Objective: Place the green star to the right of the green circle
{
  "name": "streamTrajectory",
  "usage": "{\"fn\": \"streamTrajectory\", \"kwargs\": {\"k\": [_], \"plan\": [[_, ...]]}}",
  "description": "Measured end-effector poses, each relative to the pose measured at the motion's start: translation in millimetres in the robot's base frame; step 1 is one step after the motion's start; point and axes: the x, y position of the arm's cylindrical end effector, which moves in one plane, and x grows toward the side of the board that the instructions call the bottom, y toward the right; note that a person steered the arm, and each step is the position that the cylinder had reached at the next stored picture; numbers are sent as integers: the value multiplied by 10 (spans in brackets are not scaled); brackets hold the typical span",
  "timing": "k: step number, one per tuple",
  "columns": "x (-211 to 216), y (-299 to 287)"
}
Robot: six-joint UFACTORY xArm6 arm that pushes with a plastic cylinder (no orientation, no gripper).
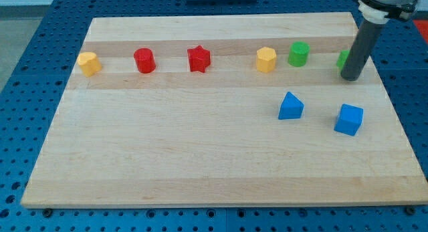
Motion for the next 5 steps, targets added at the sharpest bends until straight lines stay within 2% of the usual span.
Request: {"fn": "streamTrajectory", "kwargs": {"k": [1,3,5], "plan": [[-122,0],[-62,99],[271,838]]}}
